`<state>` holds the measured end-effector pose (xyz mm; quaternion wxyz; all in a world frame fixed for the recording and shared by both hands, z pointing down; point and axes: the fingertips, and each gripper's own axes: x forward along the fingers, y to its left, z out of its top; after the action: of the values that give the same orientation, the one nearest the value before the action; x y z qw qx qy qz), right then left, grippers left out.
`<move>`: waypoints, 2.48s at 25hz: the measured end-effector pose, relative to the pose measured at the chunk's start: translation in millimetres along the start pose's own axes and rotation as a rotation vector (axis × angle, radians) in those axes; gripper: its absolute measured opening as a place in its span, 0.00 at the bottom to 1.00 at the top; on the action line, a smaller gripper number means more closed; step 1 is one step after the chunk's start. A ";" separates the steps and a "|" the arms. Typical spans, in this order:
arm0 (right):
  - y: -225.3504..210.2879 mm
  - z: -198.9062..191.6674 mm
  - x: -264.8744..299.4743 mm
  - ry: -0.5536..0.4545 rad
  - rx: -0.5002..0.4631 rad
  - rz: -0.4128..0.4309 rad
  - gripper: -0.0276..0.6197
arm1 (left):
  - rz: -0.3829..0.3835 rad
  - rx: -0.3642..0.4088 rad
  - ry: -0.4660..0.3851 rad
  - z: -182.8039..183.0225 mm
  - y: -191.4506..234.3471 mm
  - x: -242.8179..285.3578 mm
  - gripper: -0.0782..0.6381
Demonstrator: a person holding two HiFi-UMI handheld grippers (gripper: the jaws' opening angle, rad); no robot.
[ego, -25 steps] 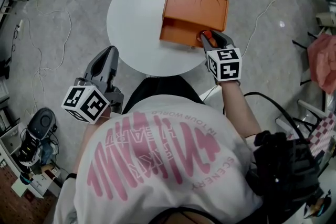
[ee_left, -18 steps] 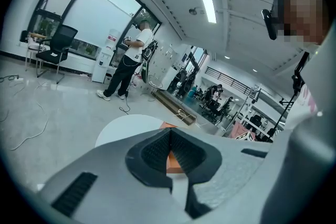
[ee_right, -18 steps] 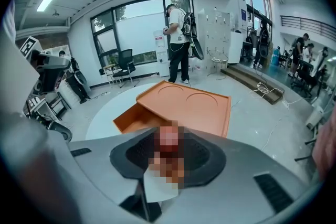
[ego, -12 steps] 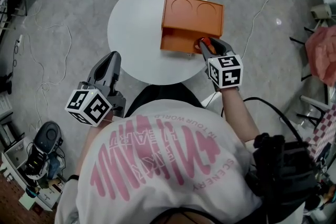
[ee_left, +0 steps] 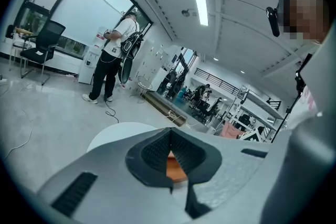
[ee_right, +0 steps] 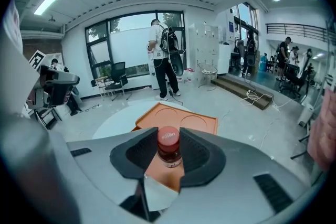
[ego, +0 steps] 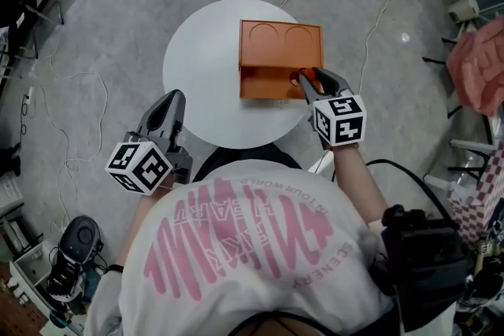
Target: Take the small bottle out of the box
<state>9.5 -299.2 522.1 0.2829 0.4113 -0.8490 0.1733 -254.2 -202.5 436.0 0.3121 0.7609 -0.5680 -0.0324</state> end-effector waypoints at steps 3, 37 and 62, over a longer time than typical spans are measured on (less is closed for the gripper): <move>0.9 18.8 -10.9 -0.040 0.001 -0.027 0.24 | -0.026 0.007 -0.015 11.8 2.0 2.5 0.12; 18.6 184.6 -152.6 -0.524 0.080 -0.169 0.23 | -0.388 0.104 -0.180 147.9 -78.3 32.5 0.12; 15.5 139.3 -219.5 -0.529 0.053 -0.070 0.24 | -0.365 0.145 -0.092 57.1 -170.8 12.3 0.12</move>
<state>60.2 -231.5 275.8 0.0460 0.4789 -0.8737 0.0720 -128.8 -211.1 306.5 0.2193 0.8694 -0.4351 -0.0821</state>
